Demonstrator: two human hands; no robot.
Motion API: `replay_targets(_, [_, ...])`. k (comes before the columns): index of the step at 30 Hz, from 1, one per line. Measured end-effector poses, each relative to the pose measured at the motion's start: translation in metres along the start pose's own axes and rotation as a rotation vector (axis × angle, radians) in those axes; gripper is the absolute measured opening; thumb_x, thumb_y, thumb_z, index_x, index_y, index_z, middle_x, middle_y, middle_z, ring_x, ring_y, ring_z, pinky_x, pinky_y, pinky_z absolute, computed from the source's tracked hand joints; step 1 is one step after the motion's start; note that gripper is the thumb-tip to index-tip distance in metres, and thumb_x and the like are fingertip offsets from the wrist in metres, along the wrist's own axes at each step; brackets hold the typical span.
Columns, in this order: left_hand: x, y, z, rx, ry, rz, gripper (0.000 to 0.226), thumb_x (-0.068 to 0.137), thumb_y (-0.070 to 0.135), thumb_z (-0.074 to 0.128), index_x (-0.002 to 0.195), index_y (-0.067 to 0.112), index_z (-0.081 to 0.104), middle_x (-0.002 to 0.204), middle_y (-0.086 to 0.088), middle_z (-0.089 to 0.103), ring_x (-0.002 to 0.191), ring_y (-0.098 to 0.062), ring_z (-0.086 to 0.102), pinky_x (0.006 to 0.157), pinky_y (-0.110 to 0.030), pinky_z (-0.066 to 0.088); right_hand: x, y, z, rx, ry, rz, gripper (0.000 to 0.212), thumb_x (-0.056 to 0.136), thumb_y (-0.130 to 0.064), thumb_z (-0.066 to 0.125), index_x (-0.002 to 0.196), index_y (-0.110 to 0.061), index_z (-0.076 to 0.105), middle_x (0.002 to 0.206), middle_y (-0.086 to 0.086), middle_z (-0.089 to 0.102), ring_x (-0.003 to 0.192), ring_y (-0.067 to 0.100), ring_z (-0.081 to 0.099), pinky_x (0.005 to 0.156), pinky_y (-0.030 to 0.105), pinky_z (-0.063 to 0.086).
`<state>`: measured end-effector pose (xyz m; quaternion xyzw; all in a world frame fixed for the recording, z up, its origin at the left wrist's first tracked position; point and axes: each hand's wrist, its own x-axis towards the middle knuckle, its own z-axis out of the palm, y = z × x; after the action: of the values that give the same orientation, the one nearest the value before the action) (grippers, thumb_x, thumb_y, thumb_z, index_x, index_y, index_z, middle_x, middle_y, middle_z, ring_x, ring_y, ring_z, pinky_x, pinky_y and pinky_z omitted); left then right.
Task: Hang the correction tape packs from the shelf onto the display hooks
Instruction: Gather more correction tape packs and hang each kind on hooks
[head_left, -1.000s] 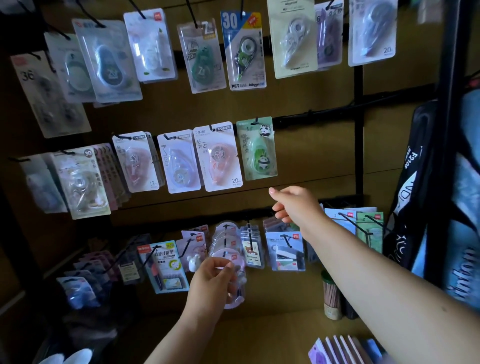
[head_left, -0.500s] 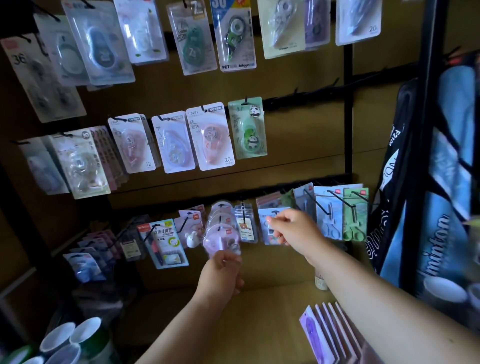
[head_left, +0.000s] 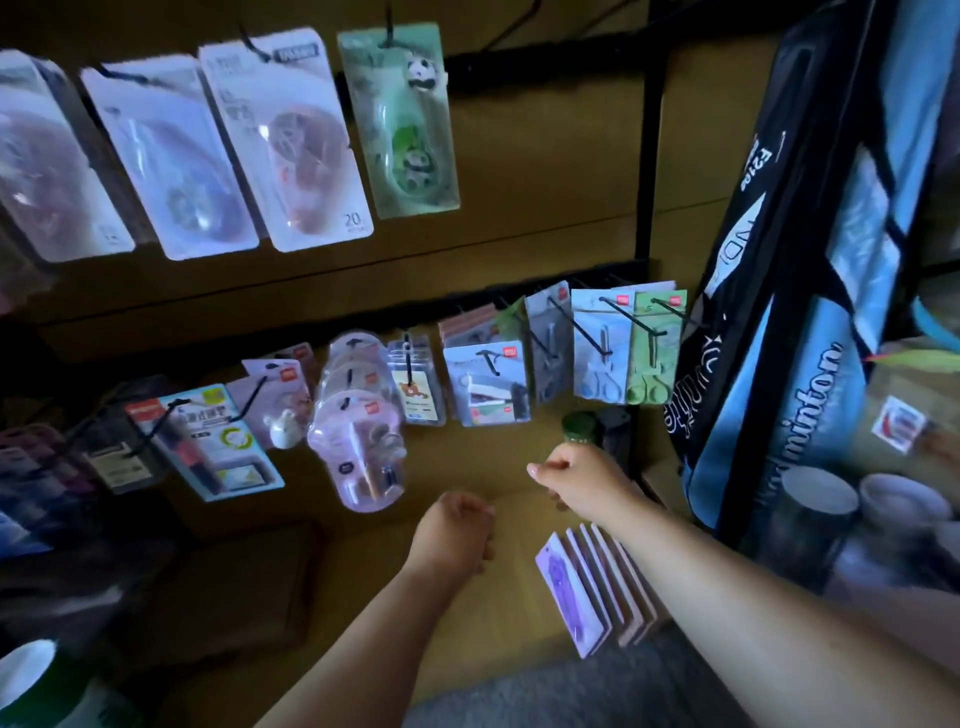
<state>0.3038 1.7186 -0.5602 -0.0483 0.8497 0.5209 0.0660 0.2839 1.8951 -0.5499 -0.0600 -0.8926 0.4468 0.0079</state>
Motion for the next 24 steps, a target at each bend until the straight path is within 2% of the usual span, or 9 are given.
replay_targets(2, [0.011, -0.008, 0.012, -0.008, -0.022, -0.026, 0.01, 0.094, 0.009, 0.053, 0.086, 0.012, 0.059, 0.067, -0.002, 0.06, 0.05, -0.015, 0.055, 0.046, -0.025, 0.046, 0.01, 0.021, 0.005, -0.066, -0.001, 0.055, 0.03, 0.086, -0.047, 0.06, 0.076, -0.019, 0.057, 0.086, 0.006, 0.07, 0.08, 0.023, 0.064, 0.066, 0.028, 0.045])
replay_targets(5, [0.026, -0.021, 0.027, -0.014, -0.05, -0.083, 0.011, 0.095, 0.011, 0.053, 0.086, 0.013, 0.058, 0.069, -0.003, 0.06, 0.051, -0.015, 0.056, 0.047, -0.024, 0.045, 0.026, 0.053, 0.016, -0.164, -0.004, 0.151, 0.029, 0.087, -0.046, 0.06, 0.089, -0.018, 0.064, 0.085, 0.004, 0.066, 0.076, 0.02, 0.058, 0.054, 0.024, 0.035])
replay_targets(6, [0.03, -0.026, 0.032, -0.02, -0.057, -0.104, 0.012, 0.095, 0.011, 0.053, 0.084, 0.014, 0.057, 0.07, -0.003, 0.061, 0.051, -0.015, 0.056, 0.047, -0.024, 0.045, 0.032, 0.064, 0.021, -0.179, -0.012, 0.184, 0.03, 0.087, -0.045, 0.06, 0.089, -0.015, 0.065, 0.086, 0.006, 0.067, 0.079, 0.023, 0.061, 0.055, 0.024, 0.038])
replay_targets(9, [0.042, -0.041, 0.045, -0.034, -0.078, -0.164, 0.013, 0.094, 0.01, 0.052, 0.084, 0.014, 0.058, 0.071, -0.004, 0.061, 0.052, -0.016, 0.056, 0.049, -0.024, 0.045, 0.049, 0.099, 0.039, -0.185, -0.049, 0.282, 0.037, 0.086, -0.044, 0.06, 0.095, -0.009, 0.068, 0.099, 0.012, 0.07, 0.095, 0.029, 0.065, 0.075, 0.028, 0.046])
replay_targets(12, [0.051, -0.056, 0.056, -0.036, -0.103, -0.212, 0.01, 0.095, 0.009, 0.052, 0.091, 0.01, 0.06, 0.071, -0.005, 0.061, 0.052, -0.015, 0.057, 0.048, -0.023, 0.045, 0.058, 0.133, 0.056, -0.168, -0.112, 0.359, 0.036, 0.088, -0.04, 0.059, 0.103, -0.008, 0.067, 0.111, 0.015, 0.067, 0.103, 0.03, 0.063, 0.079, 0.03, 0.046])
replay_targets(15, [0.058, -0.073, 0.065, -0.035, -0.129, -0.256, 0.01, 0.094, 0.008, 0.051, 0.094, 0.009, 0.061, 0.072, -0.006, 0.061, 0.053, -0.016, 0.057, 0.049, -0.023, 0.044, 0.06, 0.163, 0.072, -0.2, -0.136, 0.407, 0.045, 0.087, -0.043, 0.058, 0.113, -0.007, 0.063, 0.117, 0.015, 0.063, 0.107, 0.032, 0.06, 0.087, 0.034, 0.049])
replay_targets(20, [0.064, -0.098, 0.073, -0.042, -0.15, -0.321, 0.013, 0.095, 0.013, 0.054, 0.099, 0.005, 0.063, 0.075, -0.007, 0.063, 0.055, -0.016, 0.059, 0.048, -0.023, 0.046, 0.055, 0.197, 0.1, -0.434, -0.168, 0.34, 0.045, 0.091, -0.047, 0.05, 0.103, -0.007, 0.066, 0.108, 0.012, 0.068, 0.099, 0.025, 0.063, 0.082, 0.029, 0.043])
replay_targets(24, [0.071, -0.115, 0.077, -0.031, -0.157, -0.35, 0.012, 0.096, 0.015, 0.054, 0.096, 0.007, 0.063, 0.075, -0.006, 0.065, 0.056, -0.016, 0.061, 0.048, -0.023, 0.047, 0.049, 0.208, 0.115, -0.489, -0.171, 0.399, 0.042, 0.088, -0.047, 0.054, 0.104, -0.01, 0.067, 0.108, 0.011, 0.067, 0.101, 0.026, 0.063, 0.083, 0.032, 0.048])
